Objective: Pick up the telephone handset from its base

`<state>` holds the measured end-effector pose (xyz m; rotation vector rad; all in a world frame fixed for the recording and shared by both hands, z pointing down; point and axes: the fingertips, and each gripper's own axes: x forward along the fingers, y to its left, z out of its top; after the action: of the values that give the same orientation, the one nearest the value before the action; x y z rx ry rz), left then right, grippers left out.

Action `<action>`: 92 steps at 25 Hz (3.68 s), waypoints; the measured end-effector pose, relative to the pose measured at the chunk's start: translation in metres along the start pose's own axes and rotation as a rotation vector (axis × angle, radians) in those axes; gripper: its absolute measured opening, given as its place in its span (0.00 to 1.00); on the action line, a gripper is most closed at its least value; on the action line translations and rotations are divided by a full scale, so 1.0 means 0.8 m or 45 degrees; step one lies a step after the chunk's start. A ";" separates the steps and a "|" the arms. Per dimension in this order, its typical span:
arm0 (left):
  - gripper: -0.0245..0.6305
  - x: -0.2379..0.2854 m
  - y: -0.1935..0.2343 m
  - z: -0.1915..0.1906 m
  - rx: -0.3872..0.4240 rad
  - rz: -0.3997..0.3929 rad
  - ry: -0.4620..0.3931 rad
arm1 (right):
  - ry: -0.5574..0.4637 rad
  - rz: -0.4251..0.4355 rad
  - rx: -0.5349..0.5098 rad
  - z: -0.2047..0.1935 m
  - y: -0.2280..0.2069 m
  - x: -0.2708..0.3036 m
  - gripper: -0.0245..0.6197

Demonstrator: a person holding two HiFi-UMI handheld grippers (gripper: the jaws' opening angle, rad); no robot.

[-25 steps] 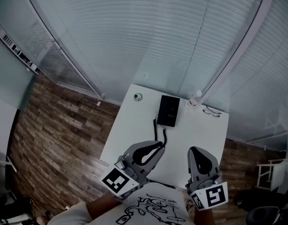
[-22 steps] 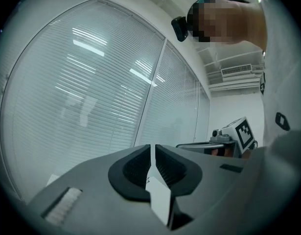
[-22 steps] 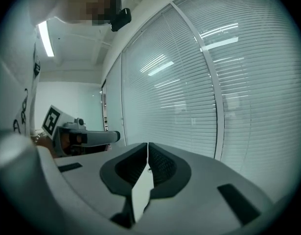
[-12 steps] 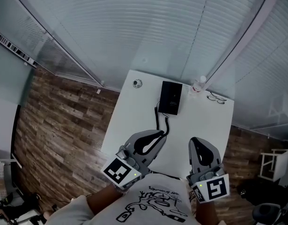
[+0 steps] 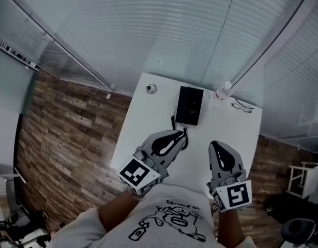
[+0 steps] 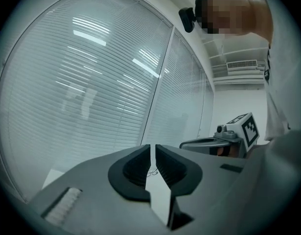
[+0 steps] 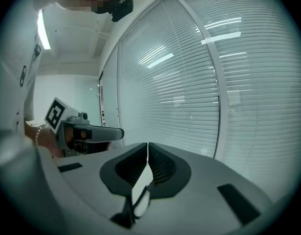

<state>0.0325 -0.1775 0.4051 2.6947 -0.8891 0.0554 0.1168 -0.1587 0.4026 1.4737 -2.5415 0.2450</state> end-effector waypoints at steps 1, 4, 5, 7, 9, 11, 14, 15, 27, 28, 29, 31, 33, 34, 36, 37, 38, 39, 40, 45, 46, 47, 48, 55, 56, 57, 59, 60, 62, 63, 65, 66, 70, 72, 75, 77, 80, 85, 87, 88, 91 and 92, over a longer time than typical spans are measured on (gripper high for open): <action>0.08 0.005 0.006 -0.004 -0.002 0.001 0.008 | 0.006 -0.001 0.000 -0.004 -0.003 0.005 0.05; 0.08 0.018 0.023 -0.017 -0.016 0.005 0.030 | 0.027 -0.007 0.005 -0.014 -0.010 0.017 0.05; 0.08 0.022 0.029 -0.022 -0.023 0.006 0.038 | 0.034 -0.009 0.007 -0.017 -0.013 0.021 0.05; 0.08 0.032 0.040 -0.034 -0.034 0.009 0.058 | 0.050 -0.010 0.009 -0.025 -0.019 0.030 0.05; 0.08 0.041 0.052 -0.046 -0.042 0.014 0.079 | 0.065 -0.011 0.013 -0.033 -0.026 0.039 0.05; 0.09 0.046 0.063 -0.059 -0.056 0.021 0.100 | 0.076 -0.010 0.021 -0.038 -0.029 0.048 0.05; 0.09 0.053 0.080 -0.078 -0.077 0.034 0.130 | 0.088 -0.011 0.015 -0.048 -0.035 0.060 0.05; 0.09 0.056 0.086 -0.085 -0.083 0.039 0.140 | 0.092 -0.013 0.016 -0.052 -0.038 0.064 0.05; 0.16 0.093 0.144 -0.162 -0.160 0.090 0.253 | 0.150 0.016 0.055 -0.090 -0.052 0.106 0.05; 0.16 0.096 0.148 -0.170 -0.169 0.095 0.263 | 0.150 0.018 0.059 -0.091 -0.053 0.108 0.05; 0.17 0.099 0.153 -0.176 -0.177 0.100 0.273 | 0.154 0.019 0.061 -0.092 -0.054 0.111 0.05; 0.17 0.105 0.164 -0.189 -0.190 0.109 0.286 | 0.164 0.023 0.062 -0.098 -0.057 0.116 0.05; 0.18 0.113 0.175 -0.200 -0.201 0.117 0.295 | 0.172 0.024 0.065 -0.104 -0.061 0.122 0.05; 0.18 0.117 0.180 -0.205 -0.206 0.121 0.298 | 0.175 0.023 0.067 -0.106 -0.063 0.125 0.05; 0.19 0.124 0.189 -0.214 -0.219 0.130 0.309 | 0.181 0.022 0.073 -0.109 -0.066 0.130 0.05; 0.20 0.128 0.194 -0.219 -0.229 0.134 0.315 | 0.184 0.022 0.075 -0.109 -0.067 0.131 0.05; 0.21 0.131 0.199 -0.224 -0.239 0.139 0.322 | 0.188 0.023 0.077 -0.110 -0.068 0.133 0.05; 0.22 0.135 0.204 -0.229 -0.247 0.147 0.331 | 0.192 0.025 0.078 -0.111 -0.069 0.136 0.05; 0.22 0.139 0.210 -0.236 -0.254 0.155 0.339 | 0.195 0.028 0.079 -0.113 -0.070 0.138 0.05; 0.27 0.155 0.239 -0.271 -0.312 0.189 0.376 | 0.211 0.034 0.091 -0.124 -0.075 0.152 0.05; 0.28 0.157 0.242 -0.277 -0.322 0.193 0.384 | 0.215 0.034 0.095 -0.126 -0.075 0.153 0.05; 0.28 0.160 0.244 -0.282 -0.330 0.196 0.390 | 0.220 0.034 0.099 -0.128 -0.076 0.153 0.05; 0.29 0.162 0.247 -0.286 -0.336 0.199 0.393 | 0.225 0.034 0.103 -0.131 -0.077 0.154 0.05; 0.30 0.177 0.266 -0.305 -0.390 0.207 0.394 | 0.266 0.042 0.124 -0.148 -0.079 0.157 0.05; 0.30 0.180 0.267 -0.308 -0.402 0.195 0.388 | 0.271 0.043 0.126 -0.151 -0.079 0.158 0.05; 0.31 0.182 0.266 -0.309 -0.408 0.180 0.378 | 0.275 0.044 0.128 -0.153 -0.079 0.158 0.05; 0.30 0.183 0.265 -0.309 -0.395 0.157 0.353 | 0.281 0.046 0.129 -0.156 -0.079 0.159 0.05; 0.28 0.183 0.264 -0.309 -0.390 0.152 0.343 | 0.280 0.046 0.131 -0.157 -0.080 0.159 0.05; 0.25 0.181 0.264 -0.308 -0.413 0.152 0.329 | 0.284 0.044 0.134 -0.159 -0.080 0.160 0.05; 0.24 0.181 0.264 -0.307 -0.428 0.158 0.328 | 0.287 0.044 0.135 -0.160 -0.080 0.160 0.05; 0.23 0.179 0.264 -0.305 -0.451 0.180 0.333 | 0.289 0.044 0.134 -0.160 -0.080 0.160 0.05; 0.22 0.178 0.264 -0.304 -0.464 0.192 0.333 | 0.287 0.044 0.133 -0.158 -0.081 0.160 0.05; 0.19 0.174 0.264 -0.298 -0.524 0.215 0.322 | 0.280 0.038 0.129 -0.154 -0.082 0.159 0.05; 0.18 0.172 0.261 -0.294 -0.535 0.211 0.317 | 0.279 0.034 0.128 -0.152 -0.081 0.157 0.05; 0.17 0.169 0.256 -0.287 -0.535 0.201 0.304 | 0.273 0.031 0.125 -0.148 -0.080 0.154 0.05; 0.16 0.166 0.254 -0.281 -0.532 0.201 0.291 | 0.268 0.030 0.121 -0.145 -0.079 0.152 0.05; 0.14 0.162 0.250 -0.274 -0.514 0.202 0.279 | 0.260 0.027 0.115 -0.142 -0.078 0.149 0.05; 0.14 0.153 0.241 -0.257 -0.504 0.198 0.254 | 0.244 0.017 0.095 -0.130 -0.077 0.138 0.05; 0.14 0.146 0.235 -0.245 -0.498 0.197 0.236 | 0.234 0.015 0.086 -0.123 -0.075 0.133 0.05; 0.14 0.143 0.231 -0.239 -0.496 0.196 0.227 | 0.229 0.014 0.081 -0.120 -0.074 0.130 0.05; 0.14 0.130 0.221 -0.215 -0.496 0.192 0.194 | 0.211 0.006 0.060 -0.104 -0.069 0.120 0.05; 0.14 0.124 0.217 -0.206 -0.497 0.190 0.180 | 0.203 0.003 0.053 -0.098 -0.068 0.117 0.05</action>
<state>0.0205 -0.3183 0.6220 2.2339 -0.9453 0.0934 0.1251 -0.2447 0.5045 1.4047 -2.4257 0.4012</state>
